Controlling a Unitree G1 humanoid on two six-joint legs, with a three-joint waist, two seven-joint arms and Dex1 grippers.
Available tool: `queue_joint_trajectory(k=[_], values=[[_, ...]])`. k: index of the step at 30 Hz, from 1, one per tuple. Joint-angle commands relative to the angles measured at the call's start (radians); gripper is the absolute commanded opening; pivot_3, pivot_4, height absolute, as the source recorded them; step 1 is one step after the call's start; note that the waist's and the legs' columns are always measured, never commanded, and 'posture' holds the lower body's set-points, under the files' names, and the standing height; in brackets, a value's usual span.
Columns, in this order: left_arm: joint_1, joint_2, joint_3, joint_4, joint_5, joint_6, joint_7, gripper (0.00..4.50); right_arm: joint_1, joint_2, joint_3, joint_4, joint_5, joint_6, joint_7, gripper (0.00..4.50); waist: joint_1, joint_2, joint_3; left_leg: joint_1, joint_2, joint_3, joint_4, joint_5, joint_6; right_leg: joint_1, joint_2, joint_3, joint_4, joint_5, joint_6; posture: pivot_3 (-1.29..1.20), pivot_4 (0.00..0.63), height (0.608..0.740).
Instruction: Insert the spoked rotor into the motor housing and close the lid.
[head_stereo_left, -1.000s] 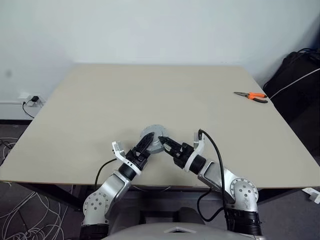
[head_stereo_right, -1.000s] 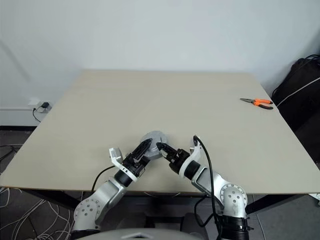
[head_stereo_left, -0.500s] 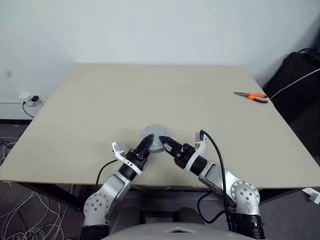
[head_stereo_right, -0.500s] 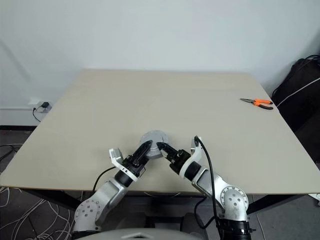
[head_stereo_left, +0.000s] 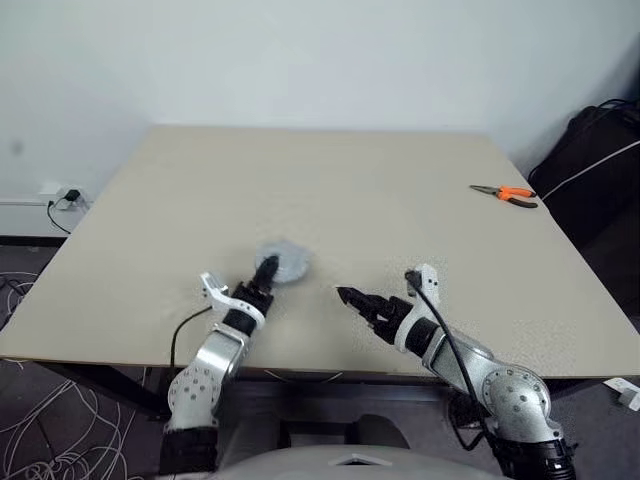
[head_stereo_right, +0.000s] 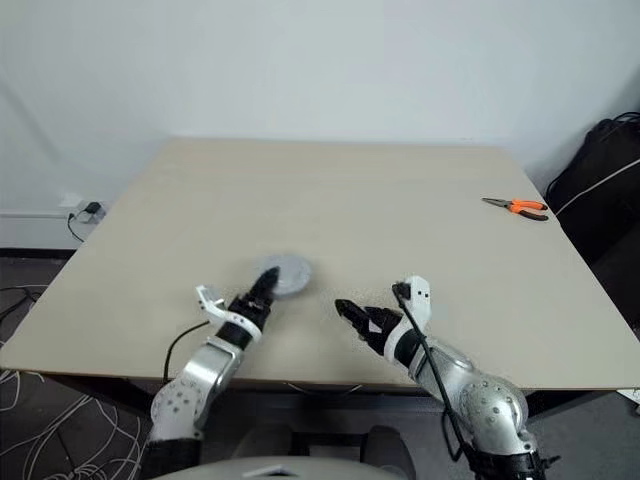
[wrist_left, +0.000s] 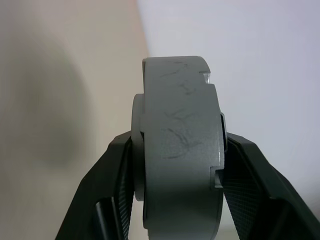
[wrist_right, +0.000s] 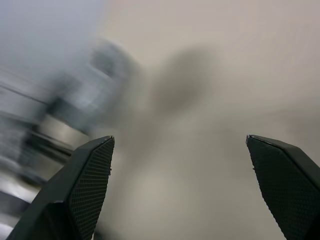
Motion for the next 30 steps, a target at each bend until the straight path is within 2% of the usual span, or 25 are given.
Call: queue_joint_trajectory(k=[1,3,7,14,22,30], values=[[-0.093,-0.075,0.042,0.025,0.02,-0.057,-0.005,2.12,0.014,-0.045,0.097,-0.049,-0.265,-0.153,0.074,4.5,0.003,0.0,0.0,0.0,0.0,0.0,0.0,0.0,0.0,0.0,0.0,0.001,0.0,0.0,0.0,0.0,0.0,0.74],[-0.152,-0.075,0.08,0.088,0.035,-0.09,0.006,2.12,0.033,-0.075,0.157,-0.037,-0.416,-0.251,0.108,4.5,0.006,-0.002,0.001,0.0,0.0,0.001,0.001,0.0,0.001,0.0,0.001,0.001,0.0,0.0,0.0,0.0,0.0,0.74],[-0.283,-0.071,0.148,0.249,0.066,-0.15,0.009,2.11,0.07,-0.07,0.186,-0.011,-0.571,-0.412,0.167,4.5,0.015,-0.006,0.004,-0.002,0.001,0.0,0.007,0.0,0.001,0.002,0.003,0.001,0.0,0.002,0.004,0.0,0.0,0.74],[-0.516,-0.032,0.248,0.52,0.146,-0.185,-0.044,2.11,0.105,-0.055,0.197,0.09,-0.888,-0.658,0.114,4.5,0.019,-0.015,0.009,0.0,0.0,0.0,0.013,-0.003,-0.001,0.008,0.001,0.0,-0.002,0.006,0.01,0.0,0.0,0.74],[-0.7,0.012,0.345,0.801,0.249,-0.248,-0.031,2.11,0.149,0.038,0.13,0.139,-0.896,-0.658,0.123,4.5,0.013,-0.015,0.009,-0.001,0.0,0.0,0.01,0.002,-0.002,0.01,0.003,0.001,-0.001,0.006,0.009,0.0,0.0,0.74],[-0.751,0.017,0.392,0.967,0.361,-0.27,0.087,2.11,0.16,0.073,0.103,0.129,-0.919,-0.623,0.136,4.5,0.013,-0.016,0.009,0.0,0.0,0.0,0.01,-0.001,0.0,0.008,0.002,0.001,-0.001,0.006,0.009,0.0,0.0,0.74]])
